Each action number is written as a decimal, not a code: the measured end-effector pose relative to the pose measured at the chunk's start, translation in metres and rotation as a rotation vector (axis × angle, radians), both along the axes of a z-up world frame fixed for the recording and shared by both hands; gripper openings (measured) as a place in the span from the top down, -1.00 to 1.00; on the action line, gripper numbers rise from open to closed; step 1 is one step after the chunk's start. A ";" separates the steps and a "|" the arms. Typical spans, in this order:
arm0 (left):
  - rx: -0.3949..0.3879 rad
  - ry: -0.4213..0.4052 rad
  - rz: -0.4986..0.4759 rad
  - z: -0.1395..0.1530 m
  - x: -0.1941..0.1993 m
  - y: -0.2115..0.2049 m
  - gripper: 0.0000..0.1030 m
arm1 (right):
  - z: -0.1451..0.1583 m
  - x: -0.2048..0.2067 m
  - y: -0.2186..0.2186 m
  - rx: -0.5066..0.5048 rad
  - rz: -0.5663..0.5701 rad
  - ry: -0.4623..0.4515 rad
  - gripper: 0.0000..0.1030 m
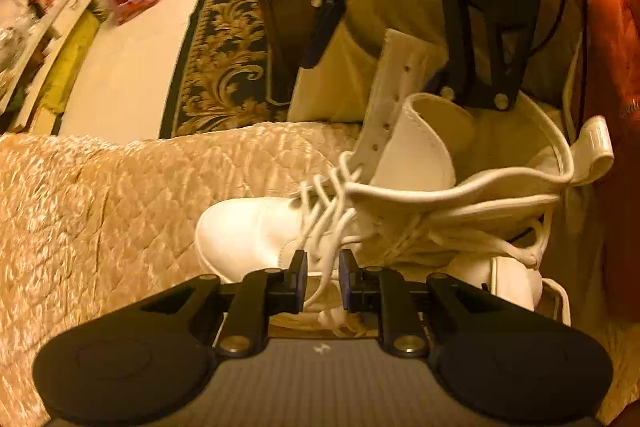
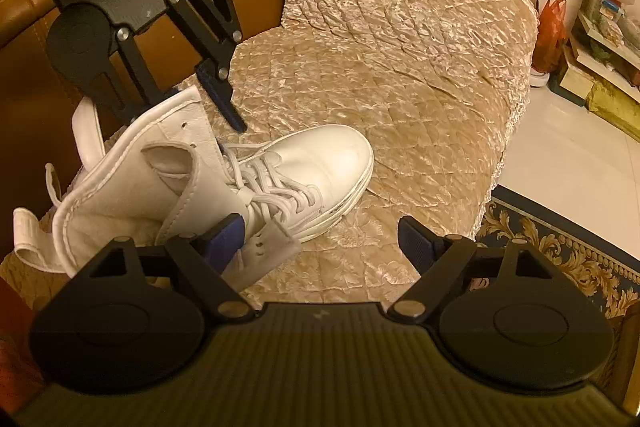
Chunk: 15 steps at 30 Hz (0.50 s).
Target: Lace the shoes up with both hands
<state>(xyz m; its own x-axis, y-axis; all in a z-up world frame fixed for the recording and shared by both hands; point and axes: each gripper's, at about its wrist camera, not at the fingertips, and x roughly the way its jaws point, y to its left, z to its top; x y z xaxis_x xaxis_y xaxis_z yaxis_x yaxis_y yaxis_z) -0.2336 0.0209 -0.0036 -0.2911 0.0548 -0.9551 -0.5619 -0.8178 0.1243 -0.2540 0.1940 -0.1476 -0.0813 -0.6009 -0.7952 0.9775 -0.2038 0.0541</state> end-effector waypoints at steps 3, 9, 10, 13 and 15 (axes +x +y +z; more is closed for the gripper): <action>0.017 -0.001 -0.005 -0.002 -0.002 0.000 0.81 | 0.000 -0.001 0.000 0.000 -0.001 -0.005 -0.77; 0.011 0.008 -0.051 0.001 -0.008 0.005 0.93 | -0.001 -0.003 0.001 -0.005 -0.001 -0.023 -0.77; 0.005 0.001 -0.068 0.000 -0.010 0.007 0.93 | -0.001 -0.004 0.000 -0.006 -0.001 -0.025 -0.77; -0.041 -0.037 -0.168 -0.005 -0.014 0.020 0.93 | -0.001 -0.004 0.000 -0.005 0.003 -0.029 -0.77; -0.081 -0.061 -0.235 -0.010 -0.016 0.028 0.93 | 0.000 -0.004 -0.001 -0.003 0.004 -0.028 -0.77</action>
